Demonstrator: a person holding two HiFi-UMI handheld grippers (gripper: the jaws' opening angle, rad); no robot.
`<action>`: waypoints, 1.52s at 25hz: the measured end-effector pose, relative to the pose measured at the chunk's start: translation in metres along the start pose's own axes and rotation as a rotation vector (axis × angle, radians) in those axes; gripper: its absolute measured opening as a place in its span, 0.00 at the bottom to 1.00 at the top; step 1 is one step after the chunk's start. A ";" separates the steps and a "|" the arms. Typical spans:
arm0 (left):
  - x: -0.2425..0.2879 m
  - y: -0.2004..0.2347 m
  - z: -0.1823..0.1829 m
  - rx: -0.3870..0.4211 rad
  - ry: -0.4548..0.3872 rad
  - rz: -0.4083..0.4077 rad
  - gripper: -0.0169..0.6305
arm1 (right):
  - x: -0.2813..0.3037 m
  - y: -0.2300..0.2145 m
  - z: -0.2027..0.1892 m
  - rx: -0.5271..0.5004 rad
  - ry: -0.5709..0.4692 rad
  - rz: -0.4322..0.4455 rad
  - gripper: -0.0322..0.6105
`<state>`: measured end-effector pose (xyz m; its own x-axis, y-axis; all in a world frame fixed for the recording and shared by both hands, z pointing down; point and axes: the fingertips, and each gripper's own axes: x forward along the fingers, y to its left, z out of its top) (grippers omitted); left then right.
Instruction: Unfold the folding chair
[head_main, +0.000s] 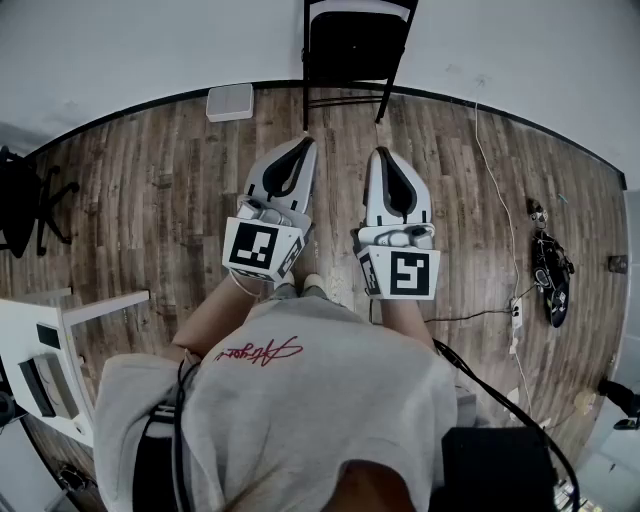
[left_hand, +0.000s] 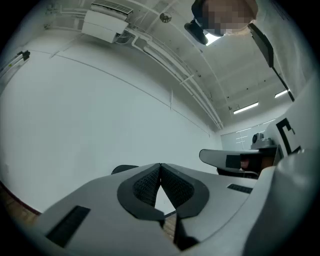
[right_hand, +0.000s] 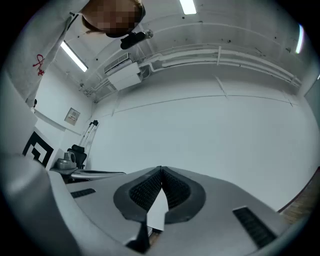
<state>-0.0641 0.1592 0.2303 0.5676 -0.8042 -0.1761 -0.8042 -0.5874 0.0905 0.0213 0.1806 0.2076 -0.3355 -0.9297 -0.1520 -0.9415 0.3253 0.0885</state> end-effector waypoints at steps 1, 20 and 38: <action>0.000 0.001 0.000 -0.001 0.001 0.000 0.05 | 0.000 0.001 -0.001 0.001 0.002 0.000 0.08; 0.009 -0.008 -0.005 -0.032 -0.011 0.029 0.05 | -0.003 -0.012 -0.010 0.008 0.020 0.008 0.08; 0.090 0.044 -0.026 -0.035 -0.033 0.091 0.05 | 0.084 -0.055 -0.048 -0.013 0.036 0.073 0.08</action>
<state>-0.0443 0.0588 0.2442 0.4856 -0.8514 -0.1980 -0.8454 -0.5151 0.1415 0.0466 0.0763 0.2372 -0.4016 -0.9092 -0.1094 -0.9139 0.3903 0.1113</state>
